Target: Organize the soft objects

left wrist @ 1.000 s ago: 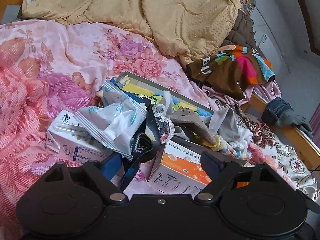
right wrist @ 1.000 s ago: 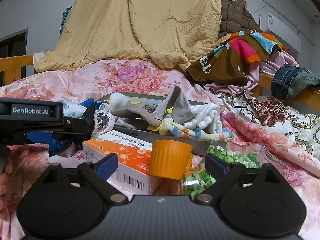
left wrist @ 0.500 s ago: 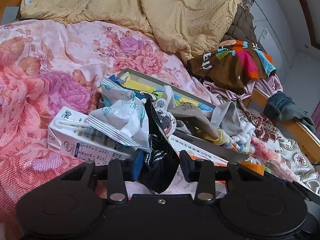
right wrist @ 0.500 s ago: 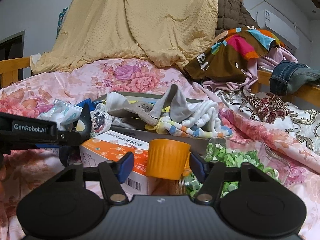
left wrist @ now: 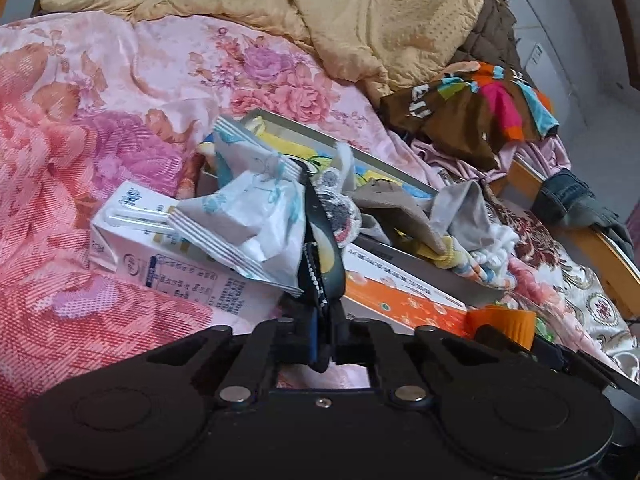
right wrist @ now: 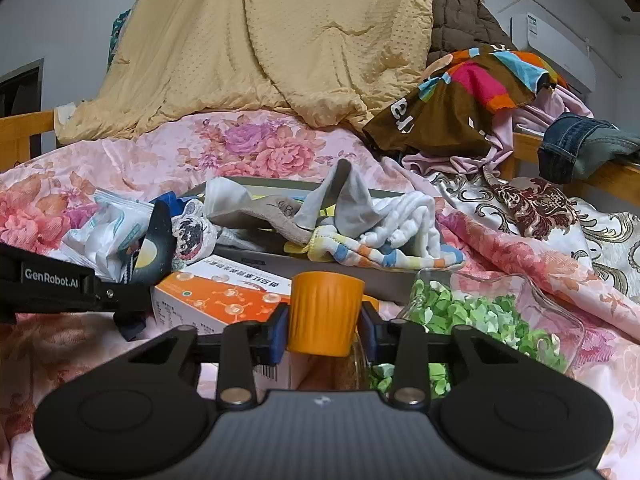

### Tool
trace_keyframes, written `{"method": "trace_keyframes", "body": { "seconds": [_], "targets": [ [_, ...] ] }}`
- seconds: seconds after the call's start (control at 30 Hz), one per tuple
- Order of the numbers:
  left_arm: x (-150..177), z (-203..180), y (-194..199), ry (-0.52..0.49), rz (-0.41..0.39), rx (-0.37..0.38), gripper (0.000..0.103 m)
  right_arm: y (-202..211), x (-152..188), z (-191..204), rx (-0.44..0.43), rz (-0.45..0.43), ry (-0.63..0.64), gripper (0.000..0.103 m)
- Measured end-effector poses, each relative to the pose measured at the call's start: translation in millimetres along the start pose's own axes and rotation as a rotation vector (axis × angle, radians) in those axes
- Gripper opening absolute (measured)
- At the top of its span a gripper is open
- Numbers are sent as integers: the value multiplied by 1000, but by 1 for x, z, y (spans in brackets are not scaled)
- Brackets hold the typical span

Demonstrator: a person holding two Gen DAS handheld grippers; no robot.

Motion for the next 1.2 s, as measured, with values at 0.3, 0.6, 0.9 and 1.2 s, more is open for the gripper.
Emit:
{"method": "trace_keyframes", "body": {
  "seconds": [0.3,0.6,0.9,1.2],
  "targets": [
    [3,-13,8,-19,-6,45,2,8,-5,1,-41,-16,-4,25],
    [5,-35,24,-56,-3,51,2,23,-16,-2,-97,-62,-27,25],
    [12,-38,55,-49,12,-48,2,50,-24,15,-163,-165,57,25],
    [-6,-59,80,-151,5,-74,2,60,-33,16,-191,-210,57,25]
  ]
}}
Point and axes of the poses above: each gripper's, at about its wrist camera, not at the fingertips, and y roughly against the way its jaws point, z to its left, x to its underside, the point moved 2 cm from there along -y, roughly the way its jaws point, and after that the axes turned 6 degrees about x, right-handed, at the moved point
